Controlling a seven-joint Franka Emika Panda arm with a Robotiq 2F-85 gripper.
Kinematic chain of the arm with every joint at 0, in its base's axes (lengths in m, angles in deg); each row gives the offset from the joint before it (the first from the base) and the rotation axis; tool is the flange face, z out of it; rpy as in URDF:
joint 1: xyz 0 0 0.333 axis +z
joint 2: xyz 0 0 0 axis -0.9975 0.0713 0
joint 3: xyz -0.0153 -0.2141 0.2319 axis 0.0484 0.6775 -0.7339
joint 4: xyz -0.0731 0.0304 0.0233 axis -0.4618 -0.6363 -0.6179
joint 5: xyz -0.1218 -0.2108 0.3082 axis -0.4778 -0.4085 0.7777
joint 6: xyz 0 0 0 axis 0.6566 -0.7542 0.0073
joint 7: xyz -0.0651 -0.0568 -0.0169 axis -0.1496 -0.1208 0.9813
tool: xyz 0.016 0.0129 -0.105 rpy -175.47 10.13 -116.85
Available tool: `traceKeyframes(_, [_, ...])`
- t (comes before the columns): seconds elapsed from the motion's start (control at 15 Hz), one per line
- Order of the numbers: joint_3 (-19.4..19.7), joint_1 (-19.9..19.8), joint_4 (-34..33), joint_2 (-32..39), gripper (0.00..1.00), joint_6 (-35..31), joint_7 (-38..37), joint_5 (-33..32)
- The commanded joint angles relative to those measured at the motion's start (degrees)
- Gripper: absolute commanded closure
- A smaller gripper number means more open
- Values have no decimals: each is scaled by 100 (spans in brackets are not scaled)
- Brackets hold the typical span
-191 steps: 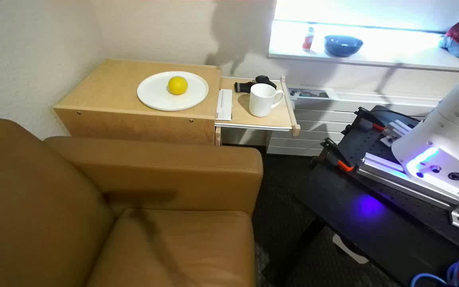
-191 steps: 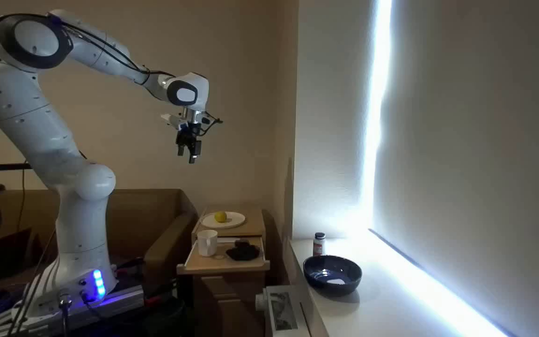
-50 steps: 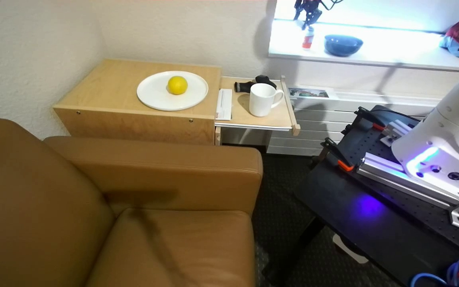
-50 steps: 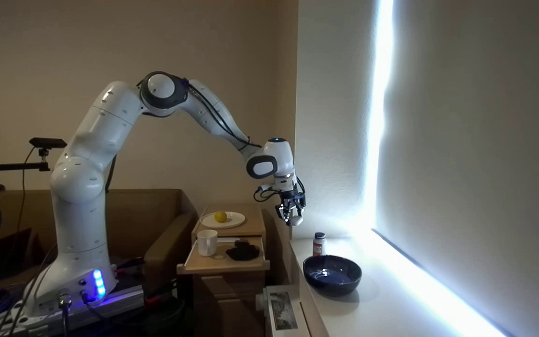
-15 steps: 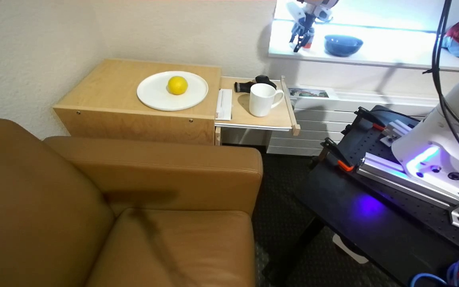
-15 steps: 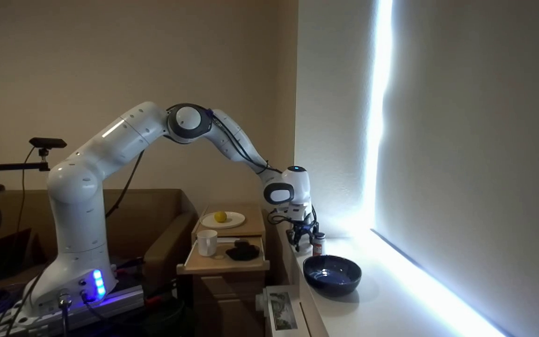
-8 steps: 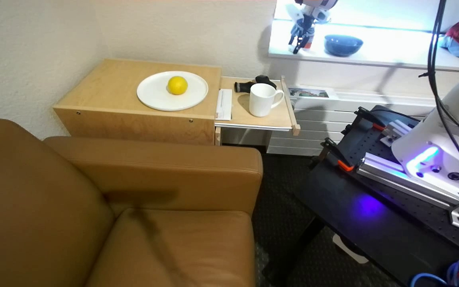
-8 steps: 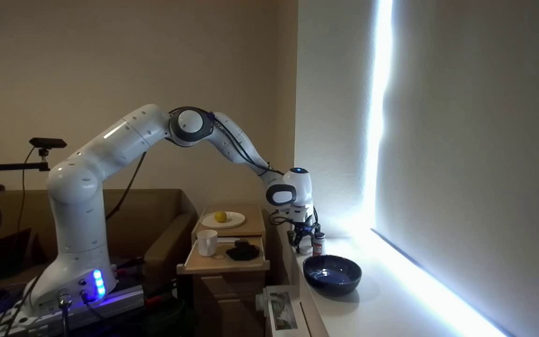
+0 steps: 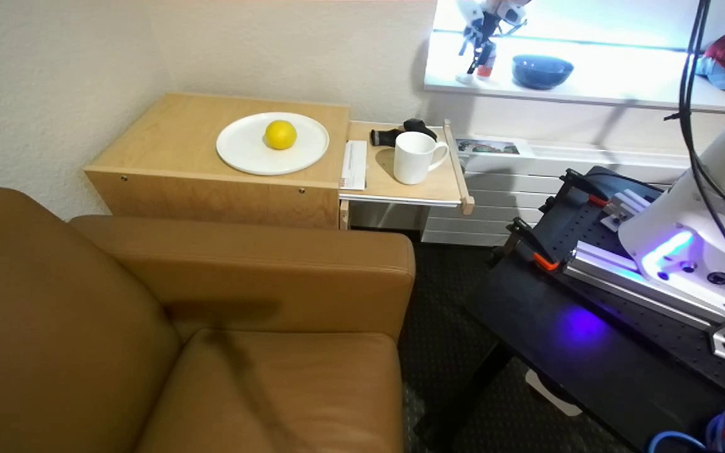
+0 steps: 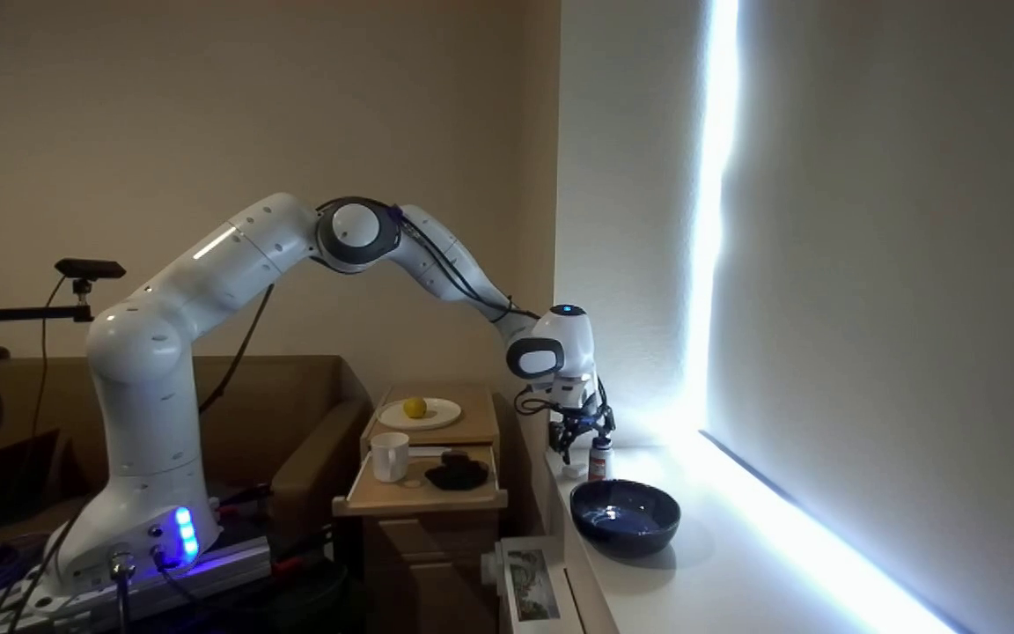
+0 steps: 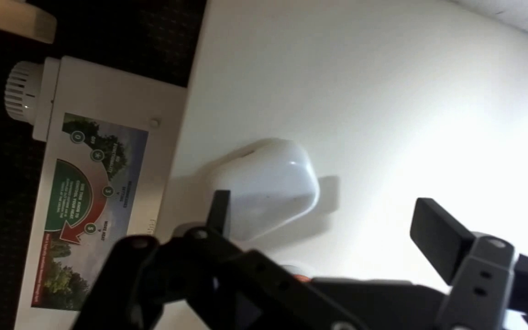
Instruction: Remove the case from the bowl
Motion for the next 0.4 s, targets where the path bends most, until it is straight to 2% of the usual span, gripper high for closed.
traceKeyframes(0.0, [-459,-516,335,-669,0,89,737,409])
traceKeyframes(0.2, [-687,-888,606,-1252,0,186,1490,1031])
traceKeyframes(0.27, [-362,-539,96,-671,0,71,1061,817])
traceKeyframes(0.33, [-347,-590,131,-807,0,134,1161,883])
